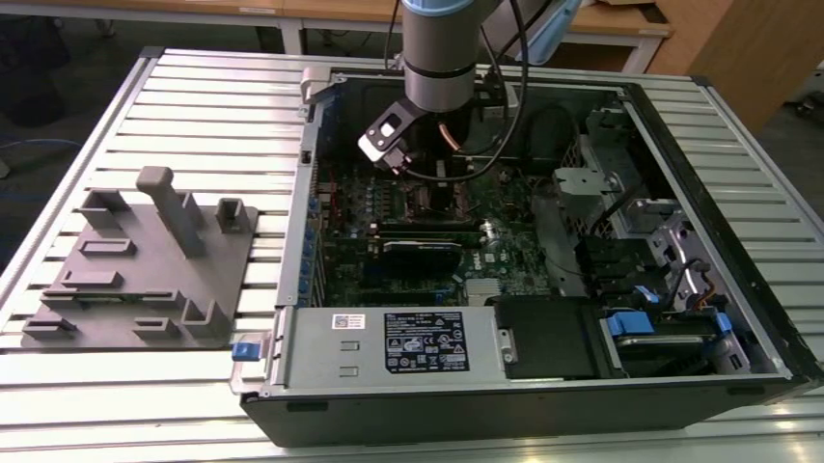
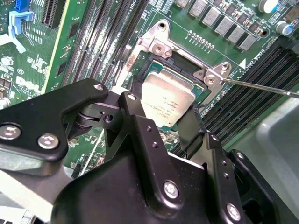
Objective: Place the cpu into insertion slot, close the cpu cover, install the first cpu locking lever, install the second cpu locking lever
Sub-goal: 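Place the cpu into insertion slot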
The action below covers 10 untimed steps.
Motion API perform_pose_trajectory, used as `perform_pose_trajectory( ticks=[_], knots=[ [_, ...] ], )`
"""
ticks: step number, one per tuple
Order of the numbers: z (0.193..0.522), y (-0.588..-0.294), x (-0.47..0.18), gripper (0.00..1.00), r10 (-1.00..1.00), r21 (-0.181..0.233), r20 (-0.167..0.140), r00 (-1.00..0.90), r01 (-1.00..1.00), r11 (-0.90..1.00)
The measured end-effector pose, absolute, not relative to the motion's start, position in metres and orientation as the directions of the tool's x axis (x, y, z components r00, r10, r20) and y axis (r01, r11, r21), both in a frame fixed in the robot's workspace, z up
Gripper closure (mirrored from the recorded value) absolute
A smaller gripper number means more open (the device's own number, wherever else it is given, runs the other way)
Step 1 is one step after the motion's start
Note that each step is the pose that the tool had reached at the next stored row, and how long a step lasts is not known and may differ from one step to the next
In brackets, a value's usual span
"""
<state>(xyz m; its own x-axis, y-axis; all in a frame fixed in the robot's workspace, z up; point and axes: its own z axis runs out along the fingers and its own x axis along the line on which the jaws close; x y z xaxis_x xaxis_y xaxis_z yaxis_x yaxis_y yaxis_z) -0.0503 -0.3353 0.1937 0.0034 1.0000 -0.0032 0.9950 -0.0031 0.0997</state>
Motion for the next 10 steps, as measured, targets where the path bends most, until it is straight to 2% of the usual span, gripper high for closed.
perform_pose_trajectory(
  ticks=[10],
  knots=[
    [0.1918, -0.3349, -0.0504, 0.46, 1.0, 0.1, -0.003, 0.003, 0.995, -0.003]
  ],
)
